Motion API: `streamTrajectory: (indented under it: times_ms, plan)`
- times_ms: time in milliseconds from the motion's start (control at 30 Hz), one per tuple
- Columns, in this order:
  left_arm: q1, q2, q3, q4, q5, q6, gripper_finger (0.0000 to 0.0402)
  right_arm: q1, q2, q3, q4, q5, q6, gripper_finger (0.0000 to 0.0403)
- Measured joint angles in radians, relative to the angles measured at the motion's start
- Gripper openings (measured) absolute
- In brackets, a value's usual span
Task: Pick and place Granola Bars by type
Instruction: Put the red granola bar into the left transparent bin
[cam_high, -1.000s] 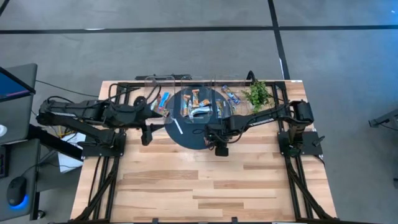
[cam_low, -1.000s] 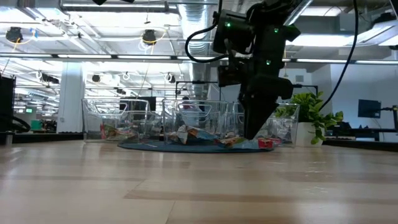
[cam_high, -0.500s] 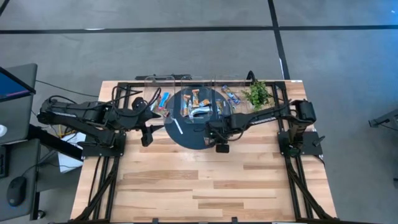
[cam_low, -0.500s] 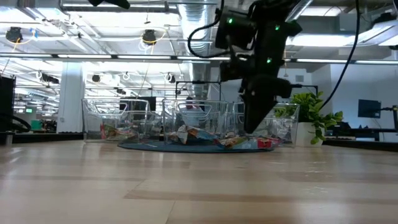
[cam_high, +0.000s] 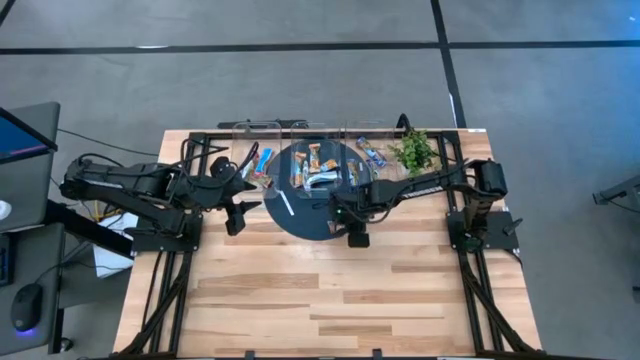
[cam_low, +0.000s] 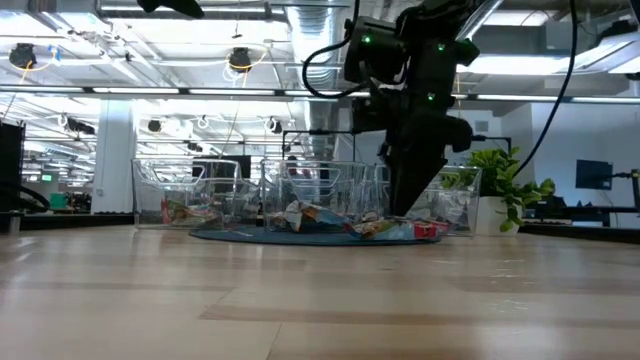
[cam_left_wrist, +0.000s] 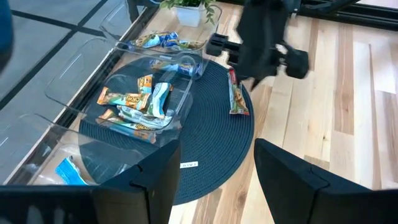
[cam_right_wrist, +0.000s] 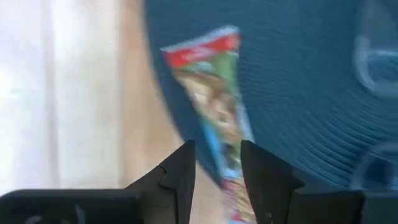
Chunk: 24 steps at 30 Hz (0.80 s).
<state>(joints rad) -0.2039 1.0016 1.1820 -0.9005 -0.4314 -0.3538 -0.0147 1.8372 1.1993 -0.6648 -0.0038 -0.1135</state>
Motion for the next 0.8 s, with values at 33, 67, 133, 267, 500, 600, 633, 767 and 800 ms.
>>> streamTrajectory:
  times_ms: [33, 67, 133, 267, 500, 600, 633, 767, 800]
  plan:
    - [0.000, 0.000, 0.000, 0.000, -0.001, 0.000, 0.0199, 0.009, 0.001, 0.000, 0.005, -0.001, 0.000, 0.0120]
    - [0.000, 0.000, 0.000, 0.000, -0.004, 0.000, 0.0199, 0.017, 0.001, 0.000, 0.012, -0.004, 0.000, 0.0120]
    - [0.000, 0.000, 0.000, 0.000, -0.013, 0.000, 0.0199, 0.031, 0.001, 0.000, 0.029, -0.005, 0.000, 0.0120]
    - [0.000, 0.000, 0.000, 0.000, -0.027, 0.000, 0.0199, 0.036, 0.001, 0.000, 0.028, 0.085, 0.032, 0.0120]
    - [0.000, 0.000, 0.000, 0.000, -0.027, 0.000, 0.0199, 0.037, 0.003, 0.000, 0.030, 0.161, 0.089, 0.0120]
    - [0.000, 0.000, 0.000, 0.000, -0.026, 0.000, 0.0199, 0.037, 0.035, -0.001, 0.027, 0.138, 0.086, 0.0120]
    - [0.000, 0.000, 0.000, 0.000, -0.026, 0.000, 0.0199, 0.038, 0.046, -0.001, 0.032, 0.134, 0.082, 0.0120]
    - [0.000, 0.000, 0.000, 0.000, -0.026, 0.000, 0.0199, 0.046, 0.082, 0.001, 0.037, 0.138, 0.096, 0.0120]
    - [0.000, 0.000, 0.000, 0.000, -0.026, 0.000, 0.0199, 0.047, 0.084, 0.000, 0.031, 0.137, 0.110, 0.0120]
